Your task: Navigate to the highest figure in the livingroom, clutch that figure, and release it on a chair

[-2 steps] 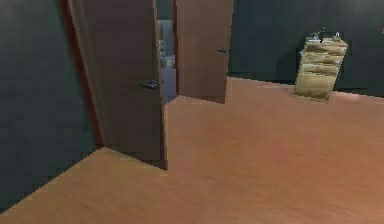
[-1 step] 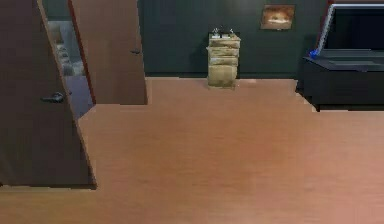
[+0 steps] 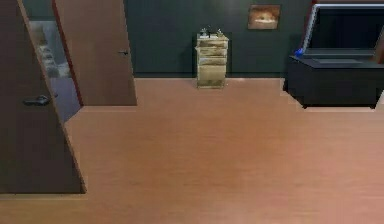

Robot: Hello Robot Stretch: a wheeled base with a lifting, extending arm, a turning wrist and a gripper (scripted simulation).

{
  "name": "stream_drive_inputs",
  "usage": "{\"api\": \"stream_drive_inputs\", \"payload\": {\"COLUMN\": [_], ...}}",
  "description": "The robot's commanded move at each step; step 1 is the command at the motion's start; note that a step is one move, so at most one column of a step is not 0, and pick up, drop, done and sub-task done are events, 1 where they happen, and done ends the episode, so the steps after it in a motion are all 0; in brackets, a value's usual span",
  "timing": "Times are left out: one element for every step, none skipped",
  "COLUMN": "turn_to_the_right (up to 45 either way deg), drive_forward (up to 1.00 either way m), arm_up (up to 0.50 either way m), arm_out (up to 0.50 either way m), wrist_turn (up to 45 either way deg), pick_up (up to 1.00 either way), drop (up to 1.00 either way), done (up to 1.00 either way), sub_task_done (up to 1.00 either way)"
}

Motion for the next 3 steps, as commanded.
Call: {"api": "stream_drive_inputs", "payload": {"turn_to_the_right": [0.0,0.0,0.0], "drive_forward": [1.00,1.00,1.00], "arm_up": [0.00,0.00,0.00], "arm_out": [0.00,0.00,0.00], "wrist_turn": [0.0,0.0,0.0], "pick_up": [0.00,0.00,0.00], "drop": [0.00,0.00,0.00], "done": [0.00,0.00,0.00], "sub_task_done": [0.00,0.00,0.00]}}
